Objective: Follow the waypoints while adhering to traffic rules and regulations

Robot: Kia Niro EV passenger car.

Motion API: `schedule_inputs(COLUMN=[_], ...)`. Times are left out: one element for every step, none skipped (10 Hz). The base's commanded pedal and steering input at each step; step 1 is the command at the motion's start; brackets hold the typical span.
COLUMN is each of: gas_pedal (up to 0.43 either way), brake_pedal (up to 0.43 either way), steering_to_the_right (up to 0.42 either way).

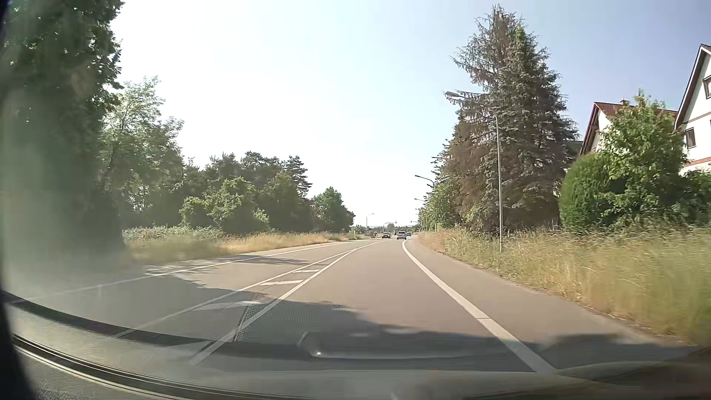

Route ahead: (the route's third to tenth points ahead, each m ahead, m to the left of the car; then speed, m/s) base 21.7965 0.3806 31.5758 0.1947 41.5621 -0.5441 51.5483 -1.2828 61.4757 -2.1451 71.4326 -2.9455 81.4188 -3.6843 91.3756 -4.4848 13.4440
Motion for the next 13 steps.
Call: schedule_inputs(gas_pedal=[0.059, 0.059, 0.059, 0.059, 0.059, 0.059, 0.059, 0.059, 0.059, 0.059, 0.059, 0.059, 0.059], brake_pedal=[0.024, 0.03, 0.03, 0.024, 0.03, 0.03, 0.03, 0.03, 0.03, 0.03, 0.03, 0.03, 0.03], steering_to_the_right=[0.006, 0.006, 0.006, 0.006, 0.005, 0.006, 0.005, 0.006, 0.006, 0.006, 0.006, 0.006, 0.006])
